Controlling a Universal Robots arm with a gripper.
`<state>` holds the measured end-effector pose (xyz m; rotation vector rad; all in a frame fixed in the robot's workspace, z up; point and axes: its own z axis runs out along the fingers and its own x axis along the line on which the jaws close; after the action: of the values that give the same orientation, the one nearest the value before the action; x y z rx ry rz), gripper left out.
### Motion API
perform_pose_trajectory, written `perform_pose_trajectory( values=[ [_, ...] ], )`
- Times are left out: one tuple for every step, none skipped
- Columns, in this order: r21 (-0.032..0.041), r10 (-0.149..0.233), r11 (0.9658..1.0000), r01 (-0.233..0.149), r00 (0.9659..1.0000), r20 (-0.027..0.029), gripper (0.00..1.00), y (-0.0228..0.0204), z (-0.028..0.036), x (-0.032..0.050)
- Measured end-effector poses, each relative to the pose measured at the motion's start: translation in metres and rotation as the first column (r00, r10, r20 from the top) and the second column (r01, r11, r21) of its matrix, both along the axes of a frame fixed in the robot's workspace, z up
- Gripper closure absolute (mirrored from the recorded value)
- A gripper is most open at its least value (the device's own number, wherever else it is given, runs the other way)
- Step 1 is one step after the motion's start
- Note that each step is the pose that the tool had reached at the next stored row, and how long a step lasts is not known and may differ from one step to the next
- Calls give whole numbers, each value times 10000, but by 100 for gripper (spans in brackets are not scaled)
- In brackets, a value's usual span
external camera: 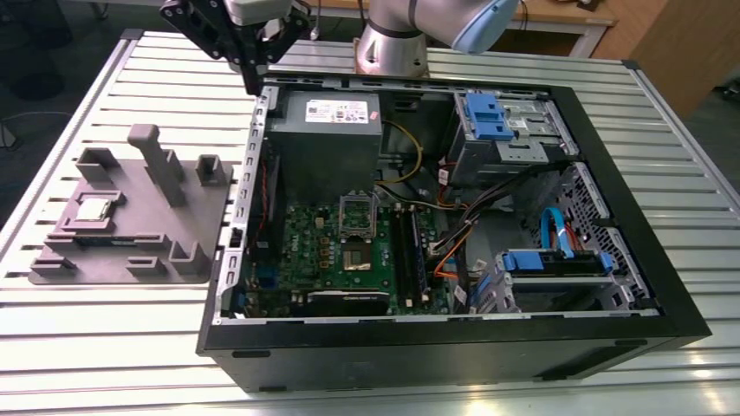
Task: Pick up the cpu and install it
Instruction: 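Reach for the cpu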
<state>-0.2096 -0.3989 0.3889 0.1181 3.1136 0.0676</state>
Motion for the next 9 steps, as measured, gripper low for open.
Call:
perform_pose_trajectory(
  values=[
    [0,0,10000,0,10000,0,89,0,0,-2],
    [0,0,10000,0,10000,0,89,0,0,-4],
    [0,0,10000,0,10000,0,89,0,0,-6],
    [0,0,10000,0,10000,0,89,0,-1,-8],
    [0,0,10000,0,10000,0,89,0,-1,-10],
    [0,0,10000,0,10000,0,89,0,-1,-13],
    [0,0,10000,0,10000,0,89,0,-1,-15],
    [1,0,10000,0,10000,0,89,0,-1,-17],
    [0,0,10000,0,10000,0,89,0,-1,-19]
  ],
)
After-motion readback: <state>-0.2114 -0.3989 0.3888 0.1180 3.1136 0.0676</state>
